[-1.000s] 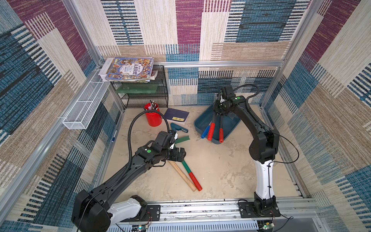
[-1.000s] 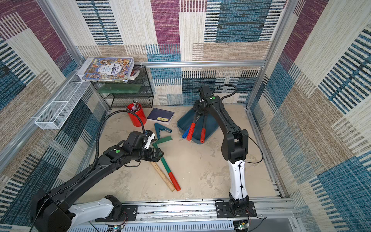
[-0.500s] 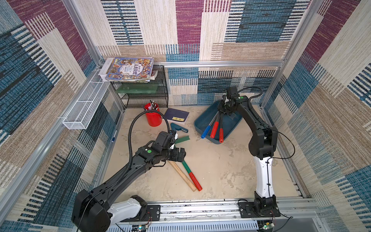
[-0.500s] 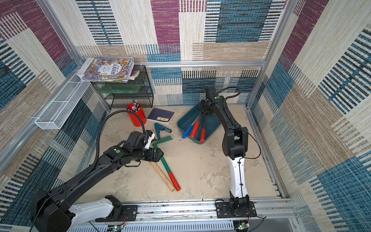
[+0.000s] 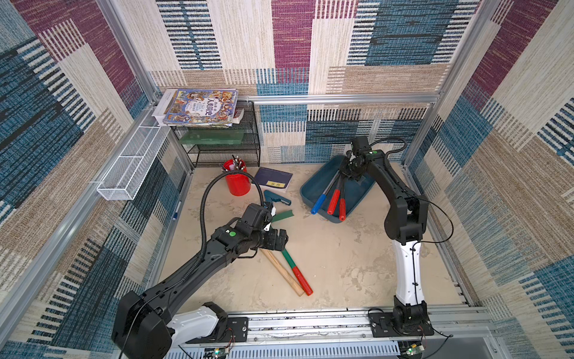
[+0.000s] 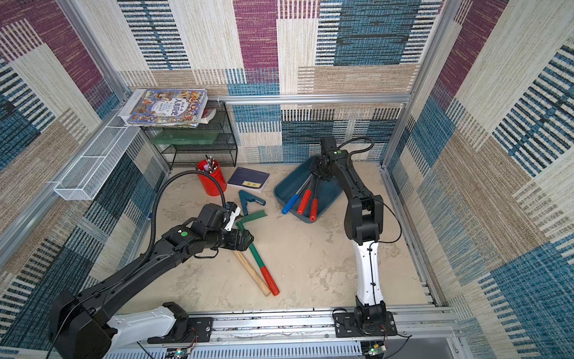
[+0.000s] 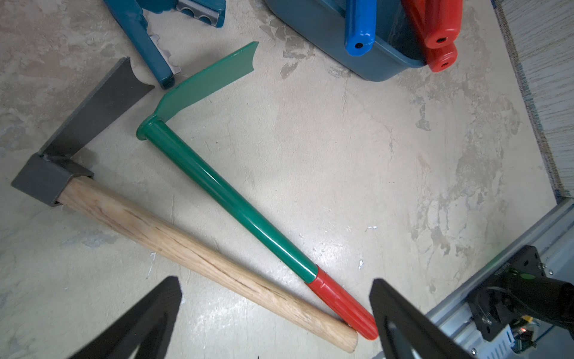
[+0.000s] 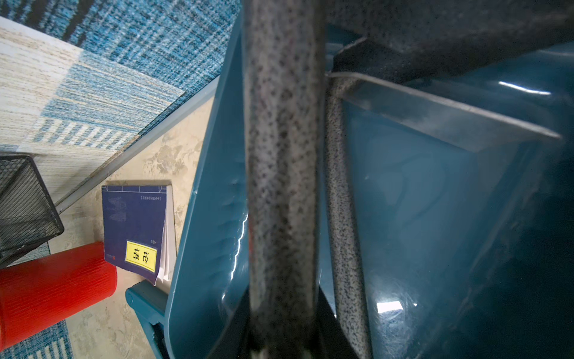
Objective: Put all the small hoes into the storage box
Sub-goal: Place the hoe in the storage box.
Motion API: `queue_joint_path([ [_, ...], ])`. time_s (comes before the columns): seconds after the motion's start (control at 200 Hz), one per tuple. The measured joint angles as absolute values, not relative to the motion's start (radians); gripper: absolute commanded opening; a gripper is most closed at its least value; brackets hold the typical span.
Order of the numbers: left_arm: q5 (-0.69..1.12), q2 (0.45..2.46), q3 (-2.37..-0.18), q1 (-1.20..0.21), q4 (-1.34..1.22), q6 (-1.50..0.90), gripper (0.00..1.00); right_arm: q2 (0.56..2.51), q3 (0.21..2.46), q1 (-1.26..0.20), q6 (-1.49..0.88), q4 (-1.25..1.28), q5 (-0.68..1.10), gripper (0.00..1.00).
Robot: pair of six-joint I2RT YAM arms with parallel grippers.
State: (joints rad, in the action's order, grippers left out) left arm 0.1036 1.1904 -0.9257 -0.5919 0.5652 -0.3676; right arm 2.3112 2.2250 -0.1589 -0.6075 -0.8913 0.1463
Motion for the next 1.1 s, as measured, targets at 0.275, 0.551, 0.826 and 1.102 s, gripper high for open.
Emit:
queue_joint_path([
  [0.275, 0.103, 1.196, -0.926, -0.596, 0.565, -0.368, 0.99, 2.340, 2.219, -0.148, -0.608, -0.886, 0.176, 0.00],
  [0.551, 0.103, 1.206, -0.926, -0.596, 0.564, -0.368, 0.99, 2.356, 2.197, -0.148, -0.625, -0.870, 0.218, 0.00],
  [0.826, 0.103, 1.209, -0.926, -0.598, 0.565, -0.367, 0.99, 2.384, 2.197, -0.143, -0.639, -0.852, 0.263, 0.05],
  [1.102, 0.103, 1.210, -0.927, -0.598, 0.565, -0.367, 0.99, 2.398, 2.175, -0.133, -0.653, -0.801, 0.326, 0.17],
])
